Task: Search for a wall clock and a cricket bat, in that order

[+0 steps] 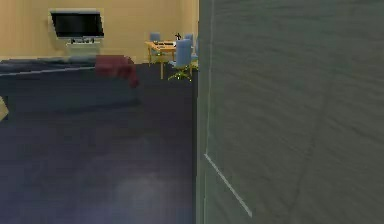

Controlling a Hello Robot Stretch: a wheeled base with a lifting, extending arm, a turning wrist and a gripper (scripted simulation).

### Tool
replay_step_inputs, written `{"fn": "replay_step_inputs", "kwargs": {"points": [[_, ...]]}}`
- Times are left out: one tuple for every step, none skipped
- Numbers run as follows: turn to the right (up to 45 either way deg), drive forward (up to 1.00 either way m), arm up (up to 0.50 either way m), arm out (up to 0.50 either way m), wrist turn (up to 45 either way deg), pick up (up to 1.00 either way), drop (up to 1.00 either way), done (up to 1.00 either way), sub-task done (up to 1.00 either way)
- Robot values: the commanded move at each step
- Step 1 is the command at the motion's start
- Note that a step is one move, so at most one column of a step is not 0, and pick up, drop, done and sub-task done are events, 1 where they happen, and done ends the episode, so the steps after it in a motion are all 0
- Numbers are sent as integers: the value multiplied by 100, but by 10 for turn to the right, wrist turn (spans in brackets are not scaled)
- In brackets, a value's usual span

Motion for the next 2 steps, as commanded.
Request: {"fn": "replay_step_inputs", "kwargs": {"points": [[-450, 0, 0, 0, 0, 0, 0, 0, 0], [-450, 0, 0, 0, 0, 0, 0, 0, 0]]}}
